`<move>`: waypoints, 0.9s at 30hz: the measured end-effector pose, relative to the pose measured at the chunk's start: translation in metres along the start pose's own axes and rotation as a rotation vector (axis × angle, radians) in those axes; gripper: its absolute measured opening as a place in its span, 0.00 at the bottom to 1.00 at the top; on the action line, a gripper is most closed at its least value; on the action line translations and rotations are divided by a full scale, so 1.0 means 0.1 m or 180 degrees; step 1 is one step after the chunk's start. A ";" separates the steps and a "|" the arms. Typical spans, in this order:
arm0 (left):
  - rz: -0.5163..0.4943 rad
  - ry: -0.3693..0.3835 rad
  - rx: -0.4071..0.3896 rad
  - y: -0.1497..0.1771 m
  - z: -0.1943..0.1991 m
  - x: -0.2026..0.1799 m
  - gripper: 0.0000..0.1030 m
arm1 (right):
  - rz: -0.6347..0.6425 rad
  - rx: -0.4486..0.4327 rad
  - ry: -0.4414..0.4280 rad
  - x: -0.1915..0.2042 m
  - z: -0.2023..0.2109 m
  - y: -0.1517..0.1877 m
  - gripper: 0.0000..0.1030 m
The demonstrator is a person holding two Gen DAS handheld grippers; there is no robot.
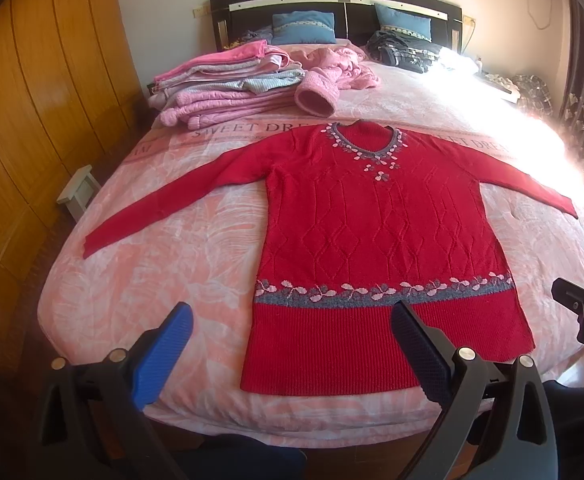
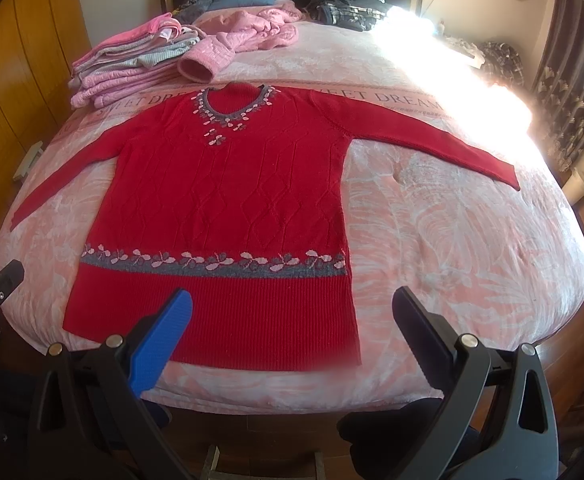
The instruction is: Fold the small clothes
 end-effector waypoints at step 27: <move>-0.0017 -0.0024 -0.0029 0.00 0.00 -0.01 0.96 | -0.0018 -0.0025 -0.0012 0.00 0.06 -0.02 0.97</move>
Point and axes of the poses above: each gripper's, at about its wrist camera, not at the fingertips, and z roughly against the way its jaws point, x to its left, y to its underside, the point moved 1 cm from there along -z, roughly the way its jaws point, and after that the axes turned 8 degrees about z, right-handed, at the moved point
